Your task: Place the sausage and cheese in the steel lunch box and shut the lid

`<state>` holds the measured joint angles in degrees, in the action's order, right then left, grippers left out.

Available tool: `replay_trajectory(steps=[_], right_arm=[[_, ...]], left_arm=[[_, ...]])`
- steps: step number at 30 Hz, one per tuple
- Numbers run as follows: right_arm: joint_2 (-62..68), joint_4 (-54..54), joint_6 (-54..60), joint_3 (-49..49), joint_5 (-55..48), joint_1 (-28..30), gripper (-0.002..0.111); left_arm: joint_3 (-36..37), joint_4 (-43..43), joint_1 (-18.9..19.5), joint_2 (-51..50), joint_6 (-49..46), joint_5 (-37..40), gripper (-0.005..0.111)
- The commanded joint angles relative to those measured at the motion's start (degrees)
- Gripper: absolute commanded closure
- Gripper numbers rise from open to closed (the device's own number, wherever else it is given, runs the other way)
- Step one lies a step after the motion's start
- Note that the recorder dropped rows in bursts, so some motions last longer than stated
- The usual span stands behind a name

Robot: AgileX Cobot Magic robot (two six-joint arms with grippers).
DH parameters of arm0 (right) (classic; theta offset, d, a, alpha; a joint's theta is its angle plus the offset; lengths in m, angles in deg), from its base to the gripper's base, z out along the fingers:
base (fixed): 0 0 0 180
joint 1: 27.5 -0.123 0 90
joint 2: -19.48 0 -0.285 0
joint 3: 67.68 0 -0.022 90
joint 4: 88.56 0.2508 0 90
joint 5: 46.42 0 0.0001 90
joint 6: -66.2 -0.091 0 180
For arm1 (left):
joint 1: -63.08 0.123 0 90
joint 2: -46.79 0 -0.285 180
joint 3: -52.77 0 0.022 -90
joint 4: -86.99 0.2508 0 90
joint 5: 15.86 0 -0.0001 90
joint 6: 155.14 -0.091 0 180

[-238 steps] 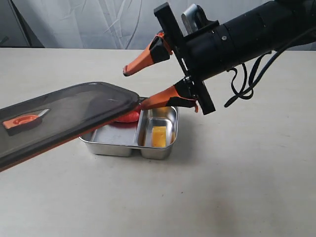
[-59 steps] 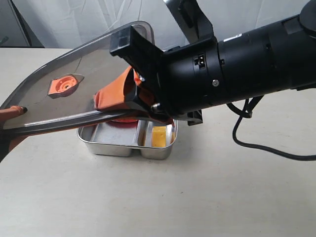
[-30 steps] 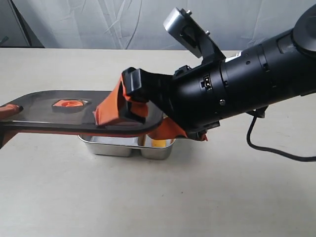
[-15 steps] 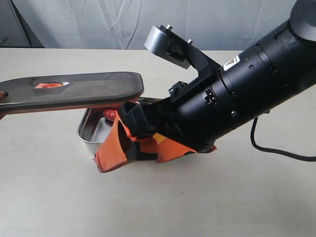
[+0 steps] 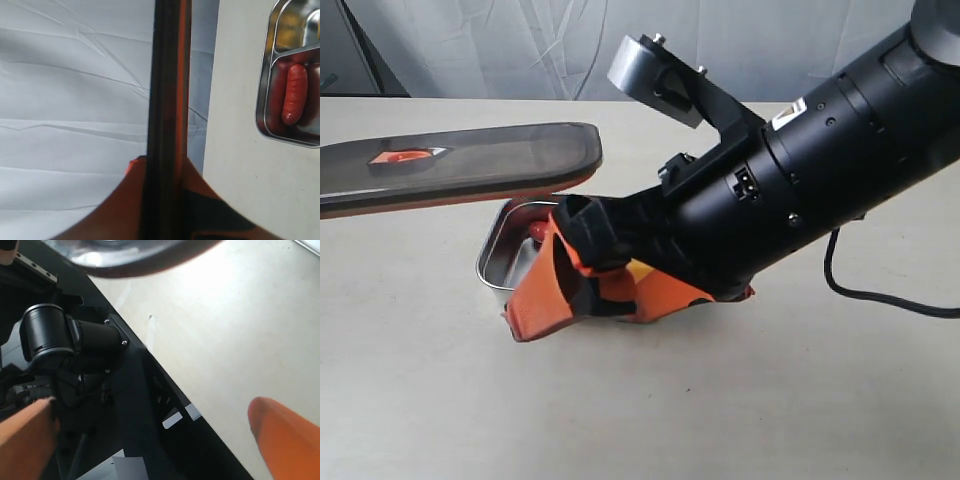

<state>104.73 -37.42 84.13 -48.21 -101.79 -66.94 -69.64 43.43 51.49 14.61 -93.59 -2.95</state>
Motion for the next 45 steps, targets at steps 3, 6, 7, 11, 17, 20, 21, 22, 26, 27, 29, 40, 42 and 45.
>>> replay_trajectory(steps=[3,6,7,11,17,20,21,22,26,27,29,40,42,45], right_arm=[[0.0,3.3,0.6,-0.3,-0.6,0.0,0.004],[0.0,4.9,1.0,-0.3,-1.1,0.0,0.004],[0.0,5.6,1.3,-0.3,-2.3,0.0,0.004],[0.0,9.7,1.3,-0.4,-7.3,0.0,0.004],[0.1,8.7,-1.6,-0.8,-2.2,0.0,0.004],[1.1,9.4,-4.9,-0.8,-0.7,0.0,0.004],[1.4,10.0,-5.3,-0.8,-0.7,0.0,0.004],[1.9,11.1,-5.8,-0.8,-0.7,0.0,0.004],[3.8,16.6,-6.0,-0.8,-1.0,0.0,0.004],[4.1,17.3,-6.0,-0.8,-1.0,0.0,0.004],[4.4,17.8,-5.9,-0.8,-0.7,0.0,0.004],[4.6,16.6,-5.9,-0.8,-0.3,4.5,0.004],[4.8,17.8,-5.7,-0.8,-0.3,4.8,0.009],[5.7,20.4,-4.6,-0.8,-1.1,4.8,0.033]], left_arm=[[-0.4,-0.2,0.1,2.6,1.6,-0.3,0.106],[-0.4,1.2,0.1,3.7,1.6,1.3,0.106],[-0.4,3.6,0.1,4.3,1.6,4.1,0.106],[-0.4,16.0,0.1,9.5,8.4,12.3,0.106],[-0.4,23.1,0.1,18.6,18.9,19.5,0.107],[-0.4,21.1,-0.2,21.4,18.9,19.2,0.107],[-0.4,20.9,-0.6,21.8,18.9,19.2,0.107],[-0.4,20.8,-1.0,22.4,18.9,19.3,0.107],[-0.4,19.7,-2.4,24.0,18.9,21.5,0.107],[-0.4,19.6,-2.5,24.4,18.9,21.9,0.107],[-0.4,19.6,-2.9,24.4,18.9,22.5,0.107],[-0.4,17.8,-2.9,24.4,19.1,23.4,0.107],[-0.4,16.7,-2.9,24.4,19.1,23.1,0.107],[-0.4,15.3,-2.9,24.4,19.1,23.1,0.107]])
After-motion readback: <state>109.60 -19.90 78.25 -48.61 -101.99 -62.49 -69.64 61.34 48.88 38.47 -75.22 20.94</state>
